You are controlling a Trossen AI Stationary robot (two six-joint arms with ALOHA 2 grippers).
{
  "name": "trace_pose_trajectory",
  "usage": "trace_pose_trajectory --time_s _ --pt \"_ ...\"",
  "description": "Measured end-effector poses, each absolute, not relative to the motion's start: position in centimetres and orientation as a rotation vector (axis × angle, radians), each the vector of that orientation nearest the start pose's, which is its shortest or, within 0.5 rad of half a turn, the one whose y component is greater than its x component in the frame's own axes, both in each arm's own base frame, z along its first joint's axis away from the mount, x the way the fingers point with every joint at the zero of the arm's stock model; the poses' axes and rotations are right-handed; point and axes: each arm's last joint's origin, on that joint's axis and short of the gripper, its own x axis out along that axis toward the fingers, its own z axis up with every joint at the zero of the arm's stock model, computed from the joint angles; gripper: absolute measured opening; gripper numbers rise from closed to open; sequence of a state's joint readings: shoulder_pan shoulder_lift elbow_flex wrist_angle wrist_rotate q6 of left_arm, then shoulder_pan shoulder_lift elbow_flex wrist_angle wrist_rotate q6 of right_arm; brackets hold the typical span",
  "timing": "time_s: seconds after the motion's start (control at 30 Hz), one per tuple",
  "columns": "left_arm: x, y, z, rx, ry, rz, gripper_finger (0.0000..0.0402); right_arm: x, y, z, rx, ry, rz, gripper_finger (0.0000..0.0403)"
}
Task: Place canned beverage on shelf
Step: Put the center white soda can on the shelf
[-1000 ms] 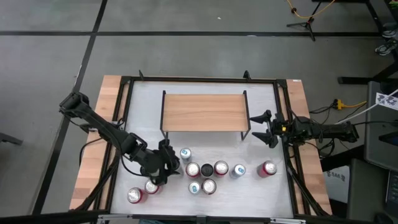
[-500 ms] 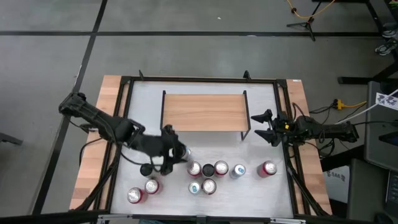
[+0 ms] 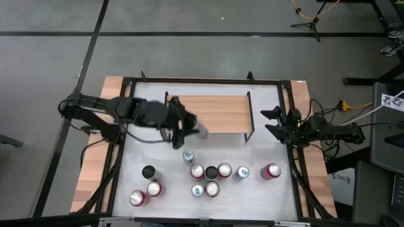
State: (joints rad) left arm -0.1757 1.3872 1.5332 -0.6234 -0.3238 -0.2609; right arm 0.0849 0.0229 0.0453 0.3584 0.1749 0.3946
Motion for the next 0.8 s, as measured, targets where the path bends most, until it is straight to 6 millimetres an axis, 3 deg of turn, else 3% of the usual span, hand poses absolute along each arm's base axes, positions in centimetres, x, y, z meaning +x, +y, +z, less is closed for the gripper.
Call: trace_pose_trajectory --time_s 0.17,0.33,0.53,0.8 --pt "28.7 -0.7 42.0 -0.140 0.457 0.282 0.0244 9.5 0.3 22.7 0.414 -0.345 -0.027 0.0392" --pt "28.2 2.1 41.5 -0.172 0.526 0.349 0.0244 11.4 0.3 24.5 0.348 -0.255 -0.107 0.0392" --pt "27.4 4.4 40.7 -0.191 0.623 0.431 0.0244 15.1 0.4 27.5 0.262 -0.151 -0.218 0.0392" --pt "26.9 5.8 39.9 -0.296 0.664 0.474 0.0244 21.9 0.8 30.4 0.103 -0.028 -0.281 0.0392"
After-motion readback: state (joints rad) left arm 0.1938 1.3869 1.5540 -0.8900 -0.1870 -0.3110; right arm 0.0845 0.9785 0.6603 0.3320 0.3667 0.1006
